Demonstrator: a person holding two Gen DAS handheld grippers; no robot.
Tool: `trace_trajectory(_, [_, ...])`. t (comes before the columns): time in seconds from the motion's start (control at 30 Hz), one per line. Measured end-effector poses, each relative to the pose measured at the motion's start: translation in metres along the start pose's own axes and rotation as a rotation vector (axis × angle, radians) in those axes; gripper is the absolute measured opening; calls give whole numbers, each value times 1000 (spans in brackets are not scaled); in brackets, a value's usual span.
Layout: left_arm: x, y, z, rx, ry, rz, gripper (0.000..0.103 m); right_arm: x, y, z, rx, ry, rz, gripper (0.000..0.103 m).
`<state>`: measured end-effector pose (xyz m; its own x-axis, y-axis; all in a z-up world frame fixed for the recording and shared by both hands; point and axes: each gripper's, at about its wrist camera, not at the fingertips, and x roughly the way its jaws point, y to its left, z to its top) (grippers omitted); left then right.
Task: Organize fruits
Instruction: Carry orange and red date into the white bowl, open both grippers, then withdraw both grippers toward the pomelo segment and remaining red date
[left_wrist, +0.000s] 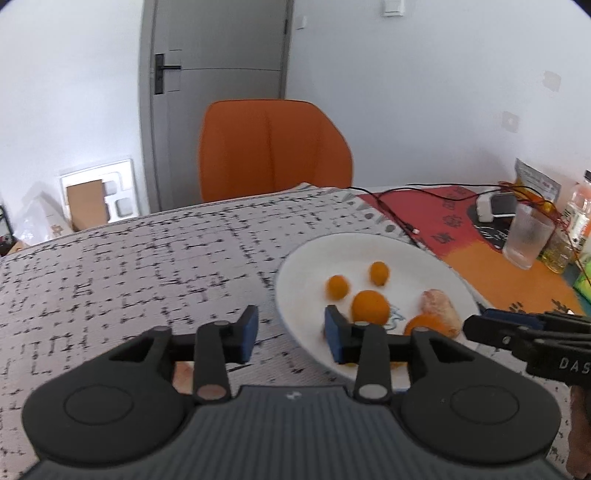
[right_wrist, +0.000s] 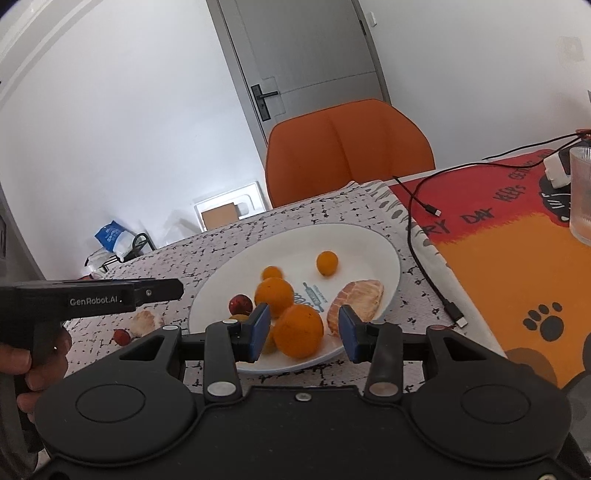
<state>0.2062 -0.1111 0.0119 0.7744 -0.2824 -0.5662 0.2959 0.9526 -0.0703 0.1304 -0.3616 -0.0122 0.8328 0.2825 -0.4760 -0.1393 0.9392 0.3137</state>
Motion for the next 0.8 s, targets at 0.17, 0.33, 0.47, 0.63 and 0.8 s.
trace_trajectory(0.17, [-12, 10, -3, -11, -18, 23, 60, 3, 6, 0, -8, 4, 11, 43])
trace_trajectory(0.33, [-23, 19, -7, -40, -26, 47, 79, 4, 14, -1, -13, 6, 15, 50])
trace_trajectory(0.47, [-36, 25, -11, -42, -53, 56, 89, 5, 21, 0, -19, -3, 24, 60])
trace_trajectory(0.63, [-50, 37, -15, -68, -56, 86, 94, 5, 36, 0, -41, -10, 51, 88])
trace_trajectory(0.8, [-63, 50, -17, -93, -72, 126, 96, 7, 49, 3, -45, -26, 77, 103])
